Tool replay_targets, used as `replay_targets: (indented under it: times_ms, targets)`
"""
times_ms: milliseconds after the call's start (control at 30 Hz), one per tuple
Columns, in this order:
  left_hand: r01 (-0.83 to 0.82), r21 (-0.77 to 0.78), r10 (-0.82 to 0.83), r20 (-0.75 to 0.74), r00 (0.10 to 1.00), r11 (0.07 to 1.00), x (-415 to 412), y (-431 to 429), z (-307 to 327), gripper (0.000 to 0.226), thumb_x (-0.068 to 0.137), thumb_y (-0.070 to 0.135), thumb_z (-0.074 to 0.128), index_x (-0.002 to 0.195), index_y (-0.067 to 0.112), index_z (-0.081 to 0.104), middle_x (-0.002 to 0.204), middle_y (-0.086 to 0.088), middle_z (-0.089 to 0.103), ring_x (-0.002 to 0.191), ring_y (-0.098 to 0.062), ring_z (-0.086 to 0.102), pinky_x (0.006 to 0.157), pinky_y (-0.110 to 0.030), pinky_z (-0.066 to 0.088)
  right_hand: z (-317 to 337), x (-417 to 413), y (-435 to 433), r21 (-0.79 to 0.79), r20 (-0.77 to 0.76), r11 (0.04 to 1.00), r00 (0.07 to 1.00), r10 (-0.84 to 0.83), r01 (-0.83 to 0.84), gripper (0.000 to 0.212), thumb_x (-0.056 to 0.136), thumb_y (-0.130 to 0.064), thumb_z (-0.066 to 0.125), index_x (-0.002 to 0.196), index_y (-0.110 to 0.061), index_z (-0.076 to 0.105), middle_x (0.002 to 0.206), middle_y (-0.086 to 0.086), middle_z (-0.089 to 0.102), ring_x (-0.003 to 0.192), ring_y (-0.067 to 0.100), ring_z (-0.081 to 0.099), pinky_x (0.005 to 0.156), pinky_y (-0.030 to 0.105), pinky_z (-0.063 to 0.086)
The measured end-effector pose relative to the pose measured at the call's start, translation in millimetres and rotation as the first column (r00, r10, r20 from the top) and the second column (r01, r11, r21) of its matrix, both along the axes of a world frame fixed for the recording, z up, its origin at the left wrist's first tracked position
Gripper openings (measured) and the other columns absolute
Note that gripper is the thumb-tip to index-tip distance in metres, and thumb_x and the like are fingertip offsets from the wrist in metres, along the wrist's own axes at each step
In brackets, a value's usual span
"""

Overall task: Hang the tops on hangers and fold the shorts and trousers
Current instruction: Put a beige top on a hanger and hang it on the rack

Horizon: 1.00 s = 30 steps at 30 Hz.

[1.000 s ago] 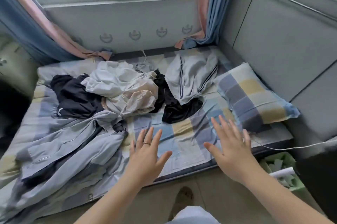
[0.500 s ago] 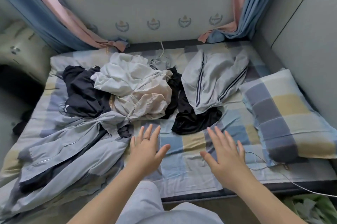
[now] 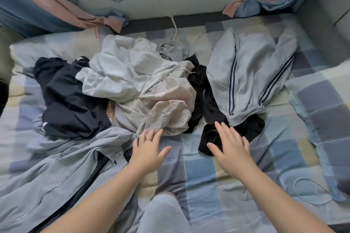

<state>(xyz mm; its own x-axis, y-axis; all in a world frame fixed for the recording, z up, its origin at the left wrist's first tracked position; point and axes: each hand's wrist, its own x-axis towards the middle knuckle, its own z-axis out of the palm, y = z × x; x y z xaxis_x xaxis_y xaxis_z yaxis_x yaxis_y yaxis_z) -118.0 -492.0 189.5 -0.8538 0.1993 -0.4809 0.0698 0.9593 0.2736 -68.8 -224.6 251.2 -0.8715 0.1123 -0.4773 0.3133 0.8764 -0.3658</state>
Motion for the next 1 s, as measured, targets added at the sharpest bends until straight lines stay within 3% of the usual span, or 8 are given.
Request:
replay_targets:
  times_ms: [200,400,533,633,733,833,933,1000]
  targets:
    - [-0.018,-0.023,0.018,0.004,1.000,1.000,-92.1,-20.4,-60.7,0.077,0.094,0.069,0.036,0.159,0.033,0.012,0.168,0.001,0.009,0.154,-0.025,0.002,0.121,-0.050,0.010,-59.9,-96.3,-19.5,0.017,0.059,0.999,0.998,0.030,-0.031,0.070,0.102,-0.055,0.040,0.159,-0.039,0.003,0.168,-0.011,0.006,0.154,0.015,0.004,0.122,0.046,0.008]
    - [-0.195,0.008,0.196,-0.026,0.980,0.981,-168.3,-3.7,-149.1,0.082,0.095,0.059,0.049,0.159,0.033,0.005,0.168,-0.002,0.004,0.153,-0.030,0.003,0.120,-0.053,0.015,-150.6,-199.5,-21.4,-0.008,-0.059,0.981,0.980,0.191,-0.192,0.074,0.098,-0.048,0.052,0.158,-0.043,0.008,0.168,-0.008,0.008,0.154,0.019,0.002,0.120,0.049,0.010]
    - [-0.353,0.064,0.355,-0.027,0.934,0.933,-228.3,13.2,-214.2,0.094,0.088,0.044,0.065,0.156,0.043,0.001,0.168,0.000,-0.006,0.152,-0.038,0.002,0.116,-0.064,0.018,-225.5,-280.9,-46.7,0.116,-0.118,0.908,0.902,0.415,-0.403,0.089,0.094,-0.042,0.063,0.153,-0.053,-0.002,0.166,-0.007,-0.019,0.152,0.028,-0.017,0.114,0.072,0.008]
    - [-0.438,0.056,0.437,0.027,0.899,0.897,-247.1,24.8,-270.3,0.084,0.089,0.037,0.059,0.153,0.046,0.006,0.166,-0.001,0.001,0.148,-0.041,0.014,0.109,-0.070,0.026,-282.0,-332.1,-65.5,0.151,-0.062,0.857,0.860,0.507,-0.494,0.100,0.089,-0.036,0.072,0.148,-0.061,-0.005,0.163,-0.007,-0.028,0.151,0.031,-0.023,0.104,0.082,0.008]
    - [-0.421,-0.106,0.419,-0.041,0.907,0.901,-236.1,34.7,-320.0,0.068,0.090,0.034,0.061,0.149,0.036,0.026,0.163,0.001,0.010,0.146,-0.039,0.014,0.108,-0.071,0.024,-338.3,-352.4,-71.5,0.145,0.079,0.829,0.842,0.534,-0.540,0.090,0.092,-0.034,0.068,0.151,-0.057,0.005,0.165,-0.001,-0.017,0.152,0.034,-0.009,0.103,0.084,0.018]
    - [-0.428,-0.080,0.423,-0.073,0.903,0.900,-242.5,31.9,-342.4,0.059,0.089,0.025,0.059,0.142,0.037,0.036,0.162,0.005,0.013,0.147,-0.038,0.008,0.105,-0.076,0.019,-380.6,-351.9,-75.7,0.189,0.072,0.835,0.855,0.514,-0.518,0.073,0.096,-0.031,0.060,0.154,-0.047,0.017,0.163,0.006,0.002,0.146,0.038,0.013,0.105,0.077,0.027]
    - [-0.443,-0.044,0.442,-0.033,0.897,0.895,-246.3,29.5,-340.3,0.058,0.089,0.020,0.057,0.141,0.039,0.037,0.163,0.008,0.012,0.150,-0.038,0.002,0.106,-0.078,0.015,-393.4,-349.7,-81.4,0.212,0.026,0.853,0.875,0.483,-0.477,0.067,0.098,-0.034,0.058,0.153,-0.045,0.021,0.158,0.007,0.010,0.146,0.039,0.014,0.104,0.080,0.024]
    - [-0.451,-0.013,0.451,0.003,0.892,0.892,-248.3,30.9,-331.4,0.052,0.092,0.024,0.056,0.139,0.039,0.039,0.164,0.009,0.010,0.150,-0.038,0.000,0.107,-0.078,0.013,-386.8,-350.7,-77.8,0.161,-0.001,0.858,0.869,0.495,-0.489,0.061,0.099,-0.034,0.056,0.153,-0.042,0.028,0.155,0.008,0.018,0.142,0.039,0.023,0.107,0.072,0.030]
